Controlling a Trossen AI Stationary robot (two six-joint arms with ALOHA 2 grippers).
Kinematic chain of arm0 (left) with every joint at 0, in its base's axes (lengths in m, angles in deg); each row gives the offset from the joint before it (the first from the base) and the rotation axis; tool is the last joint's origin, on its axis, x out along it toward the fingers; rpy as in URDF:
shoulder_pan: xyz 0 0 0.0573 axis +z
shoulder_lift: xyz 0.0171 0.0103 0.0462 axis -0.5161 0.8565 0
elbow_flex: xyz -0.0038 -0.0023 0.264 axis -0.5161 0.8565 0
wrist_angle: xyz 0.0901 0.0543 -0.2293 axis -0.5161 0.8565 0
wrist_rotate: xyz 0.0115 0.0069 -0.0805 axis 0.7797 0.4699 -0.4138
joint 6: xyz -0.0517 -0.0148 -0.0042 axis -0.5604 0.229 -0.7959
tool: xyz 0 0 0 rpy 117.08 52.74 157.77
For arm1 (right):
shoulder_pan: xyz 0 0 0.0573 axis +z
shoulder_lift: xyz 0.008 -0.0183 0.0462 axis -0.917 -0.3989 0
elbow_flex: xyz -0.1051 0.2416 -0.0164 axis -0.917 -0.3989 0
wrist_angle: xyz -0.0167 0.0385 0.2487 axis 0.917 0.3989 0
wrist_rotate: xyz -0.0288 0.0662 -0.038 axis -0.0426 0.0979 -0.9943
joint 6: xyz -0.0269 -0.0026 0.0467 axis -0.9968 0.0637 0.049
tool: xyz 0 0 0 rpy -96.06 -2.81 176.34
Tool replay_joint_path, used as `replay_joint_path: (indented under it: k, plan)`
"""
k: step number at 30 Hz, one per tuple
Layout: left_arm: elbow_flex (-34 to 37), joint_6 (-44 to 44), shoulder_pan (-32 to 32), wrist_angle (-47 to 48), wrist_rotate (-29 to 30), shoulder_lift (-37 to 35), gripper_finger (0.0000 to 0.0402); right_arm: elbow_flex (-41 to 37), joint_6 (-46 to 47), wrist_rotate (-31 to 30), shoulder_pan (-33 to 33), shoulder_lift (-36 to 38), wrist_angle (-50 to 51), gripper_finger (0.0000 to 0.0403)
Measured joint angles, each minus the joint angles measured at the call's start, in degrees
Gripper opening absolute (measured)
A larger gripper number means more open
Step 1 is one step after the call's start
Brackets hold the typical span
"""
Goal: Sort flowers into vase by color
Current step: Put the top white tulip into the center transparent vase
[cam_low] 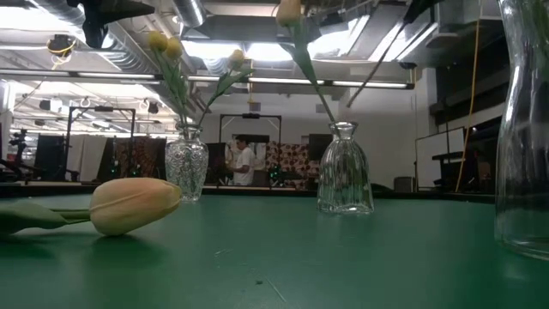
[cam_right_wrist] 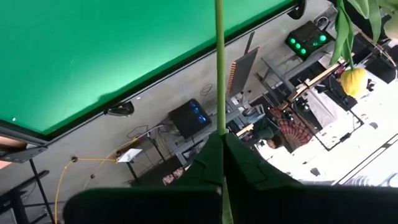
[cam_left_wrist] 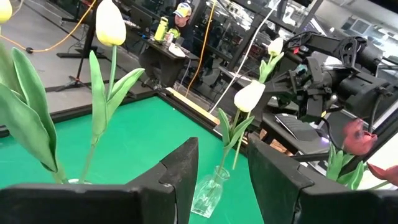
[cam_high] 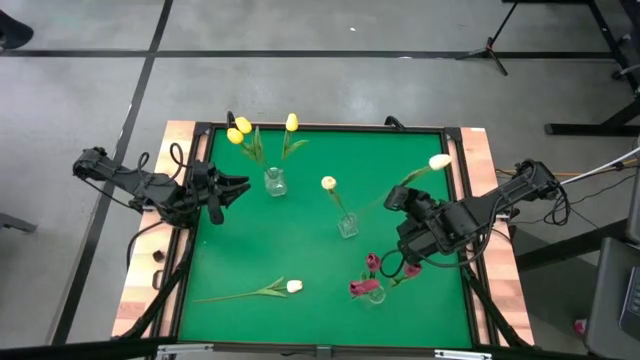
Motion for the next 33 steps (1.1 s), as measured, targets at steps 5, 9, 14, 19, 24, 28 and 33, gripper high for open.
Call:
replay_joint_path:
  k: [5, 9, 14, 19, 24, 28, 33]
  plan:
    - [0.0, 0.0, 0.0, 0.0, 0.0, 0.0, 0.0135, 0.0, -2.8, 1.0, -0.9, 0.0, -0.6, 0.0001]
    - [0.0, 0.0, 0.0, 0.0, 0.0, 0.0, 0.0135, 0.0, -6.2, 1.6, -2.8, -1.1, -1.9, 0.0001]
    - [0.0, 0.0, 0.0, 0.0, 0.0, 0.0, 0.0135, 0.0, -8.8, 1.8, -5.0, -3.3, -2.5, 0.0001]
    - [0.0, 0.0, 0.0, 0.0, 0.0, 0.0, 0.0135, 0.0, -8.9, 0.8, -5.2, -3.5, -2.5, 0.0001]
    - [0.0, 0.0, 0.0, 0.0, 0.0, 0.0, 0.0135, 0.0, -9.5, 2.9, -5.2, -3.5, -4.2, 0.0001]
    - [0.0, 0.0, 0.0, 0.0, 0.0, 0.0, 0.0135, 0.0, -13.2, 3.5, -5.2, -3.5, -7.8, 0.0001]
    - [0.0, 0.1, 0.0, 0.0, 0.0, 0.0, 0.0135, 0.0, -13.6, 6.4, -5.2, -3.5, -8.1, 0.0004]
